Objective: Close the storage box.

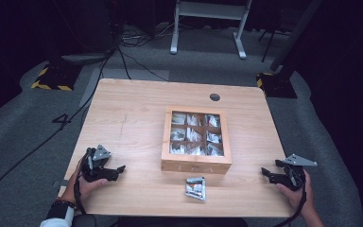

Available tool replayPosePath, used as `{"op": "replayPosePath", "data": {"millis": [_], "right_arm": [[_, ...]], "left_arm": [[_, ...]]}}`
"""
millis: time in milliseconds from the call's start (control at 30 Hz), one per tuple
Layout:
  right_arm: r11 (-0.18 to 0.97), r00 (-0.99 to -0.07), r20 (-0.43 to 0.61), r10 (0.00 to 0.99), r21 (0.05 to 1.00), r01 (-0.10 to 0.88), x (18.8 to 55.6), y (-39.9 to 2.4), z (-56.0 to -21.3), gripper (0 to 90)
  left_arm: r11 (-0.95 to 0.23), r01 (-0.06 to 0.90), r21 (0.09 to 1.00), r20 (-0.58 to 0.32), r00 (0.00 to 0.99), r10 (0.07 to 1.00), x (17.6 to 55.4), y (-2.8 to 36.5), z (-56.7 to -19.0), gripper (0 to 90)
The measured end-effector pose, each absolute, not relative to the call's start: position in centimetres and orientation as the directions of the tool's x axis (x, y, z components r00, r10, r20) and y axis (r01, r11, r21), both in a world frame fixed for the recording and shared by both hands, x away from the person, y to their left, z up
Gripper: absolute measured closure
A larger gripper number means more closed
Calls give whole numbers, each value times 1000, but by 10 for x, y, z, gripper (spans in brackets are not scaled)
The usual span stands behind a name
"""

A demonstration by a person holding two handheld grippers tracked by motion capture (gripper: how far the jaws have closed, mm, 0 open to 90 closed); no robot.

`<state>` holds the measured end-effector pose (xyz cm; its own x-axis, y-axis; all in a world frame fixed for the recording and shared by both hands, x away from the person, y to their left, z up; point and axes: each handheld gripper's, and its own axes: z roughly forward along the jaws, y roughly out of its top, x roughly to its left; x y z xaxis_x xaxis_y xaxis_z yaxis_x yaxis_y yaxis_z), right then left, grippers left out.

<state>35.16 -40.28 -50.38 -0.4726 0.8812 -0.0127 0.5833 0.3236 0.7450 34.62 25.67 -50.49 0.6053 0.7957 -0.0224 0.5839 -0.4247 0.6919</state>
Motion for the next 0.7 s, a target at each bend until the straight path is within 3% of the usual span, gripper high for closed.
{"op": "replayPosePath", "data": {"millis": [700], "right_arm": [[325,-473,-14,881,745,583,352,-403,-504,222]], "left_arm": [[-426,583,692,-20,606,796,347,257,-505,166]]}}
